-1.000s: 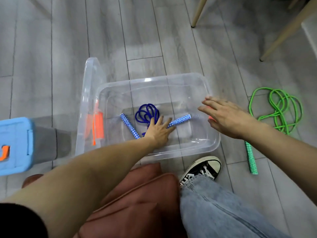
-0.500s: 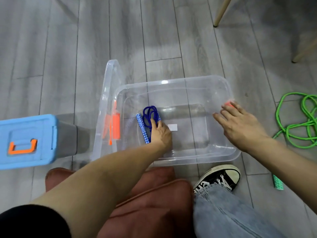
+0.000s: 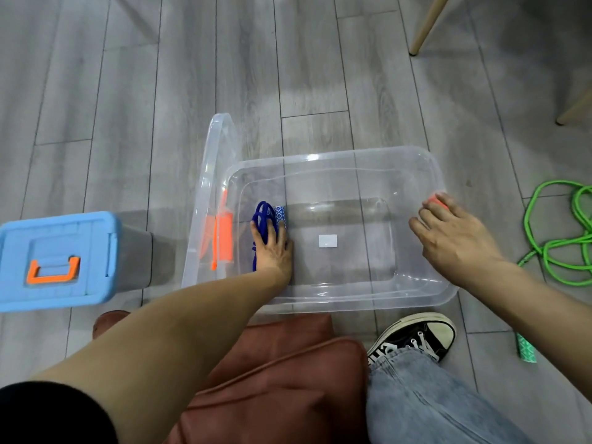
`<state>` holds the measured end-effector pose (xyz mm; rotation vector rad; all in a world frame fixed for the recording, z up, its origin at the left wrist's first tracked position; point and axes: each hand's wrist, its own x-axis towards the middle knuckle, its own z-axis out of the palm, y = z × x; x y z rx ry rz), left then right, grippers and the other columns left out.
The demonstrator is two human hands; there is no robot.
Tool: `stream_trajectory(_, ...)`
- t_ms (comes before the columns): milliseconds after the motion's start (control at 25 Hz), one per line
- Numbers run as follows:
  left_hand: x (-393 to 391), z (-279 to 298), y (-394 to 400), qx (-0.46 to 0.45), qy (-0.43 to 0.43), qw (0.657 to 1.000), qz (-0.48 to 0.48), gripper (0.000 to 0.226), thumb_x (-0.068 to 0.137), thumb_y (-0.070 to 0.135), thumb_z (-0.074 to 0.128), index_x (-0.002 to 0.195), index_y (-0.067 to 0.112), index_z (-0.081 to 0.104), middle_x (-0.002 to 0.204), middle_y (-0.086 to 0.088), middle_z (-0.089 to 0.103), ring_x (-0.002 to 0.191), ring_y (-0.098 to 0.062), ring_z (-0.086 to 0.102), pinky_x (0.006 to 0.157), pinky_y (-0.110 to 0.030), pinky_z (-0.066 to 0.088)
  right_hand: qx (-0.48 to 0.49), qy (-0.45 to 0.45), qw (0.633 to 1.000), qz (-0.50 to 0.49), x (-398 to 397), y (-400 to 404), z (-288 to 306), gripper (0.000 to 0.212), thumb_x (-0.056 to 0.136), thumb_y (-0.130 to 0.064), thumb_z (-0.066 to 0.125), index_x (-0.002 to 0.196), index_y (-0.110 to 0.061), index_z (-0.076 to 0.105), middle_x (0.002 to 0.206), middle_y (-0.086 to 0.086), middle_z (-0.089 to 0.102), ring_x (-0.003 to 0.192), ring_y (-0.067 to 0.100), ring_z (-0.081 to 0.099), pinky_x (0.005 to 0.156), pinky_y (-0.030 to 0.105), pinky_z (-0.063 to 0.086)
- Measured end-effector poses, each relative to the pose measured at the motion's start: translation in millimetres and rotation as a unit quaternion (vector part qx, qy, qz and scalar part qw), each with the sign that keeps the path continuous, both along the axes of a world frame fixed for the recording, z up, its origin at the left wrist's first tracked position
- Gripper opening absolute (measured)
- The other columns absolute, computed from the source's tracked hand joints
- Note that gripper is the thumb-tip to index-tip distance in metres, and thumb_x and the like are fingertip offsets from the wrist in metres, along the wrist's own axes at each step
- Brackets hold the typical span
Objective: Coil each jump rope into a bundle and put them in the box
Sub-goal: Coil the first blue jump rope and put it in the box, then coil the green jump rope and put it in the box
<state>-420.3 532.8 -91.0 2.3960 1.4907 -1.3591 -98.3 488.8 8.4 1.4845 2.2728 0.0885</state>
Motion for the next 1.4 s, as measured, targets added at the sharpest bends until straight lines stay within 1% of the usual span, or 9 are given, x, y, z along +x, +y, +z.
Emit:
stream_trajectory(160,4.0,6.5,-2.1,-0.007,-0.033,0.999,-0.012,0.072,0.097,0.052,0.036,0.157,0.025,0.009,0.164,-0.016,-0.01,0.147,-0.047,-0.015,0.104,-0.078,-0.009,0.01,0.054,0.998,-0.024,-9.8,3.8,12.2,0.044,0.086,-0.016,0.042,0.121,-0.001,0.063,0.112,0.022,0.065,0.119,0.042,0.054,0.118,0.05,0.026)
stream_trajectory(240,2.8,9.2,-0.2,-0.006,-0.064,0.998,-0.006,0.068,0.097,0.049,0.036,0.156,0.024,0.014,0.165,-0.015,-0.005,0.149,-0.045,-0.011,0.107,-0.076,-0.008,0.029,0.081,0.996,-0.025,-19.7,6.2,15.8,0.047,0.08,-0.013,0.061,0.126,-0.004,0.062,0.121,0.02,0.064,0.12,0.039,0.056,0.116,0.046,0.022)
stream_trajectory(320,3.9,13.7,0.7,0.001,-0.087,0.996,0.009,0.065,0.097,0.045,0.037,0.155,0.022,0.018,0.165,-0.015,0.0,0.149,-0.045,-0.006,0.109,-0.075,-0.006,0.027,0.118,0.992,-0.029,-31.2,8.0,19.1,0.052,0.079,-0.013,0.068,0.131,-0.007,0.061,0.13,0.018,0.063,0.122,0.037,0.057,0.116,0.044,0.022)
stream_trajectory(520,21.5,38.3,6.7,0.028,-0.191,0.979,0.06,0.053,0.096,0.035,0.041,0.146,0.017,0.034,0.16,-0.016,0.019,0.149,-0.044,0.006,0.115,-0.068,0.001,0.01,0.151,0.987,-0.049,-44.9,12.3,37.4,0.058,0.091,-0.026,0.061,0.146,-0.017,0.048,0.147,0.011,0.052,0.133,0.029,0.05,0.12,0.043,0.026)
stream_trajectory(680,48.0,70.0,9.4,0.062,-0.324,0.944,0.029,0.048,0.095,0.035,0.046,0.14,0.021,0.041,0.155,-0.011,0.032,0.147,-0.038,0.018,0.117,-0.062,0.01,0.011,0.185,0.976,-0.115,-34.4,10.4,55.5,0.061,0.098,-0.034,0.049,0.154,-0.026,0.028,0.159,0.004,0.035,0.143,0.024,0.037,0.122,0.04,0.02)
stream_trajectory(920,126.3,134.8,2.3,0.122,-0.454,0.881,-0.049,0.051,0.094,0.039,0.048,0.143,0.024,0.042,0.155,-0.009,0.037,0.146,-0.035,0.026,0.118,-0.056,0.018,0.076,0.207,0.953,-0.206,18.9,-7.6,80.5,0.057,0.092,-0.033,0.054,0.147,-0.022,0.044,0.149,0.009,0.049,0.129,0.034,0.051,0.113,0.048,0.036)
stream_trajectory(1000,154.7,150.1,-8.6,0.126,-0.473,0.868,-0.081,0.051,0.094,0.042,0.042,0.142,0.024,0.044,0.154,-0.008,0.039,0.145,-0.034,0.029,0.118,-0.055,0.021,0.113,0.218,0.936,-0.251,39.6,-20.8,90.9,0.058,0.09,-0.036,0.048,0.146,-0.02,0.046,0.147,0.009,0.05,0.127,0.034,0.052,0.112,0.049,0.037)
stream_trajectory(1080,184.2,161.1,-22.8,0.119,-0.492,0.855,-0.114,0.053,0.091,0.043,0.035,0.139,0.023,0.048,0.151,-0.008,0.043,0.143,-0.035,0.033,0.116,-0.054,0.024,0.16,0.233,0.914,-0.293,61.4,-41.7,97.4,0.059,0.088,-0.031,0.055,0.145,-0.018,0.048,0.145,0.01,0.052,0.124,0.034,0.054,0.11,0.048,0.037)
stream_trajectory(1400,310.6,166.6,-96.6,0.061,-0.538,0.809,-0.23,0.05,0.083,0.032,0.054,0.132,0.022,0.054,0.144,-0.005,0.05,0.137,-0.033,0.041,0.112,-0.052,0.029,0.207,0.225,0.836,-0.455,150.3,-168.9,68.0,0.059,0.086,-0.028,0.06,0.143,-0.017,0.05,0.142,0.01,0.054,0.122,0.034,0.054,0.104,0.046,0.041)
